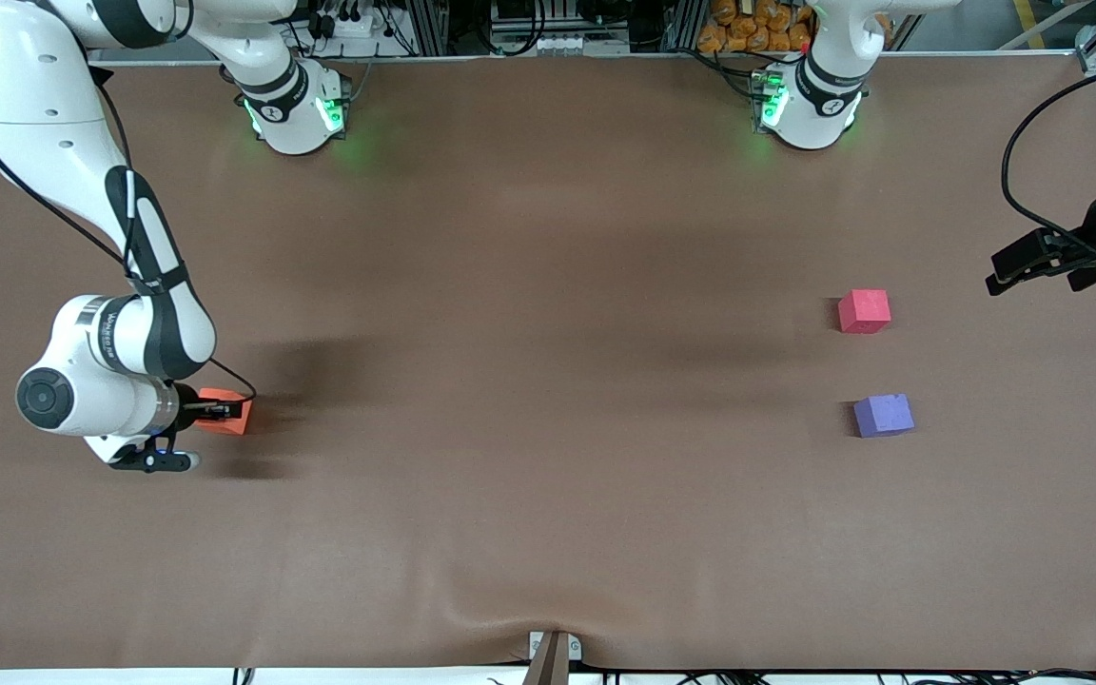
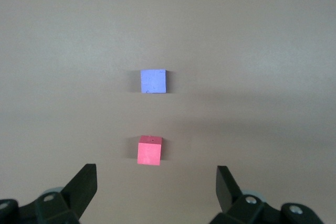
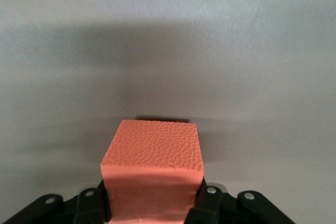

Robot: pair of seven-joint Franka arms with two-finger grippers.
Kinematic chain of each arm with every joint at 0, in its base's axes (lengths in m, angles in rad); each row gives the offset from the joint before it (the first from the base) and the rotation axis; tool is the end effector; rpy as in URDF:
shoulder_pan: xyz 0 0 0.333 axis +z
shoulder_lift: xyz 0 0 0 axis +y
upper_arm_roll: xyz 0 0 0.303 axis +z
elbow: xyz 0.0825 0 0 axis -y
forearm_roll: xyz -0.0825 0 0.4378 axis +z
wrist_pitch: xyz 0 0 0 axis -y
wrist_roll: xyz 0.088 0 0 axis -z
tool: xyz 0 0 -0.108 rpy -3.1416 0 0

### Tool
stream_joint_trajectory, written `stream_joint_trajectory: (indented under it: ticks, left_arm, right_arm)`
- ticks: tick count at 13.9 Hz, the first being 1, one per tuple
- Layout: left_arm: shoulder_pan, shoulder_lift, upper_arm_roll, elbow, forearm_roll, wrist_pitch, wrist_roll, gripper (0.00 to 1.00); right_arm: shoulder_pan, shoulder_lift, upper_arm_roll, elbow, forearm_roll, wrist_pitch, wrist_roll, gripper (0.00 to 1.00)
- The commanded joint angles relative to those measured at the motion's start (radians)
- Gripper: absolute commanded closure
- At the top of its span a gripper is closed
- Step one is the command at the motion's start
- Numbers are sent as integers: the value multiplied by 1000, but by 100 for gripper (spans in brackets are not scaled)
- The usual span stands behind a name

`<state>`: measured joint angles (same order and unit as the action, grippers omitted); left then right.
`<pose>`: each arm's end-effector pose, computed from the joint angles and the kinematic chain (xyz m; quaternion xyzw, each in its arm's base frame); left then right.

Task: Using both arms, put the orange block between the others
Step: 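Close the right gripper on the orange cube and lift it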

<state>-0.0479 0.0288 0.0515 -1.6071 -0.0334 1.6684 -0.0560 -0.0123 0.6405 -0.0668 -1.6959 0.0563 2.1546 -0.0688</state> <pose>0.6249 -0.0014 0.5823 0.9993 0.0311 0.0158 0.0163 0.6855 -0.0497 0.1614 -0.9958 0.0179 0.0895 0.0082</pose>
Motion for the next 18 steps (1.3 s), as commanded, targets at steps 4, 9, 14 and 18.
stream_joint_trajectory:
  ticks: [4, 9, 14, 18]
  left_arm:
    - [8, 8, -2, 16, -7, -15, 28, 0]
    - [6, 16, -2, 16, -11, -15, 28, 0]
    - [6, 16, -4, 18, -8, -15, 30, 0]
    - [5, 19, -4, 15, -14, -15, 30, 0]
  right_arm:
    - [32, -2, -2, 214, 7, -257, -19, 89]
    - [156, 1, 19, 234, 71, -271, -16, 89]
    - [283, 5, 19, 234, 128, -220, 119, 89]
    - [395, 22, 19, 233, 131, -159, 285, 89]
